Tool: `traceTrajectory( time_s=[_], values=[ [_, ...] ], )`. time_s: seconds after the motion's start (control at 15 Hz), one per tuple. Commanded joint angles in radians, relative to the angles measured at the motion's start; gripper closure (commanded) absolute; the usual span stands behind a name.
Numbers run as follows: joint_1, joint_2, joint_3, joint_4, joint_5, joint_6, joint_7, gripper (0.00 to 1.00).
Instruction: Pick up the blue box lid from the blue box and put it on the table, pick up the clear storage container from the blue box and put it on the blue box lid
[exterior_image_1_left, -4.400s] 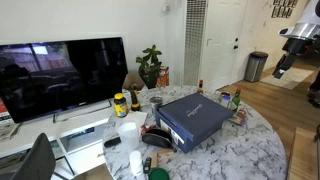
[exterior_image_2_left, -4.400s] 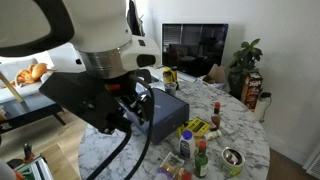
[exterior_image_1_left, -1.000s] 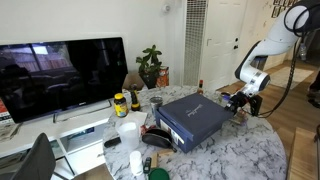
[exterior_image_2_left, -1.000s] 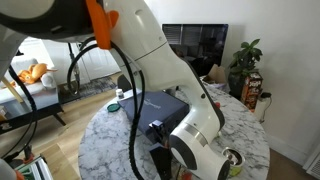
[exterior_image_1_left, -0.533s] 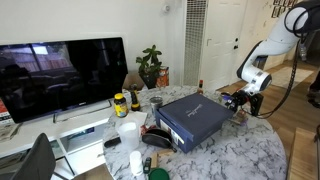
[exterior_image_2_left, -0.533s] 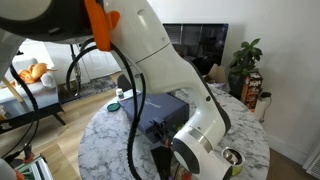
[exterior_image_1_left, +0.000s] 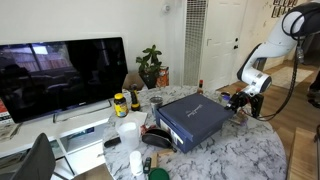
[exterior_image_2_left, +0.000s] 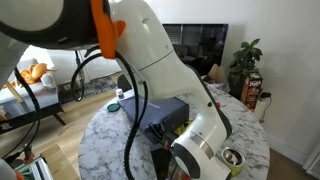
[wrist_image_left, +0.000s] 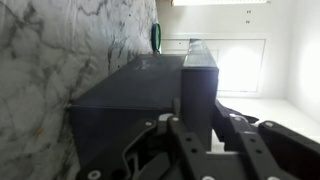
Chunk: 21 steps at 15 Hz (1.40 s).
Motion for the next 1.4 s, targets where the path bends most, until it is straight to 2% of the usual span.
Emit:
traceTrajectory(
  time_s=[0.0,0.33,0.73,0.93,1.33],
  values=[
    [-0.02,0.035,-0.002,0.029,0.005,-0.081,0.027,0.75],
    [-0.037,0.008,-0.014,0.03,-0.016,-0.225,0.015,0.8],
    [-0.015,-0.116,-0.057,-0.02,-0.107,-0.399,-0.017,0.93],
    [-0.002,-0.203,-0.086,-0.062,-0.182,-0.413,-0.007,0.92],
    [0.001,-0.287,-0.139,-0.152,-0.395,-0.335,0.035,0.92]
  ],
)
